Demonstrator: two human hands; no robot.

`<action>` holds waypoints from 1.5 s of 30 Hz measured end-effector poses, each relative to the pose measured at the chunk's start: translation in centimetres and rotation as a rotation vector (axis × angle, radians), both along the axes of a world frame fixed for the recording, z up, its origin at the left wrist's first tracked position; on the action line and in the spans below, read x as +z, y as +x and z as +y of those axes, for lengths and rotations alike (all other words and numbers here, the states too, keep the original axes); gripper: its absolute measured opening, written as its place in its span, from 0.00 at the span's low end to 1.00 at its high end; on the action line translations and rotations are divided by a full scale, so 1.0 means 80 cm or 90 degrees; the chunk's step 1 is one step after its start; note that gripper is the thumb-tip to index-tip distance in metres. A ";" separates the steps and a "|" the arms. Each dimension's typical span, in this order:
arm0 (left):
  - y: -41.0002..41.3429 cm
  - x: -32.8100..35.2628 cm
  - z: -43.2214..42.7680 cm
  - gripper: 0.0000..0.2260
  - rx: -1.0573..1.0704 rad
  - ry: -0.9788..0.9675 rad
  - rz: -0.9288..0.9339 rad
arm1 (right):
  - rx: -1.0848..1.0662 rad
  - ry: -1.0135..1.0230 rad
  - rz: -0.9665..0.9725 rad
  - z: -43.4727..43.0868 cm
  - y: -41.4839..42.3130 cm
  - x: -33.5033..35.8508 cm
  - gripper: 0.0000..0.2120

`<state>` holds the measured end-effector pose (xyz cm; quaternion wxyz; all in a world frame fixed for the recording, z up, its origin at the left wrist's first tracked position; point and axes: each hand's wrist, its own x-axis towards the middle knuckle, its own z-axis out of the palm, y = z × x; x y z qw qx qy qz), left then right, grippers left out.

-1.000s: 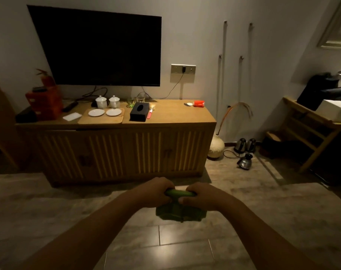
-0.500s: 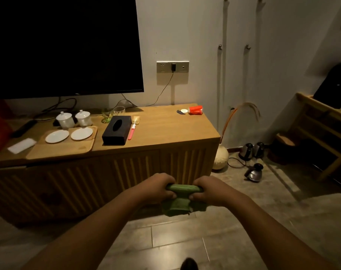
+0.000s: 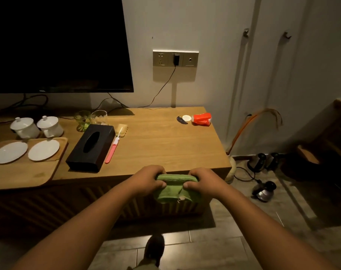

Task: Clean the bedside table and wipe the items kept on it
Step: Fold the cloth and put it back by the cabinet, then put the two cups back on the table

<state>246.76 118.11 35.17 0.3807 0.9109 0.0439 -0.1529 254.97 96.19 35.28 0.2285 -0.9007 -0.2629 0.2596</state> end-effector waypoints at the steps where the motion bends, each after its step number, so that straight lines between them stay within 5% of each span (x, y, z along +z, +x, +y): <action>1: 0.023 -0.012 0.010 0.06 0.015 -0.002 -0.001 | -0.009 -0.001 0.004 0.009 0.023 -0.012 0.11; 14: 0.265 -0.155 0.096 0.06 0.174 -0.138 0.170 | -0.205 -0.026 0.031 0.098 0.259 -0.146 0.10; 25: 0.316 -0.212 0.112 0.10 0.118 0.023 0.197 | -0.161 -0.205 0.002 0.124 0.298 -0.216 0.16; 33: 0.341 -0.187 0.093 0.18 -0.072 0.306 0.150 | -0.263 -0.178 0.000 0.106 0.280 -0.200 0.18; 38: 0.353 -0.149 0.027 0.11 -0.187 0.283 0.090 | -0.396 -0.110 0.069 0.055 0.237 -0.167 0.11; 45: 0.284 -0.117 -0.124 0.13 -0.567 0.218 0.015 | -0.666 -0.035 0.057 -0.080 0.062 -0.128 0.11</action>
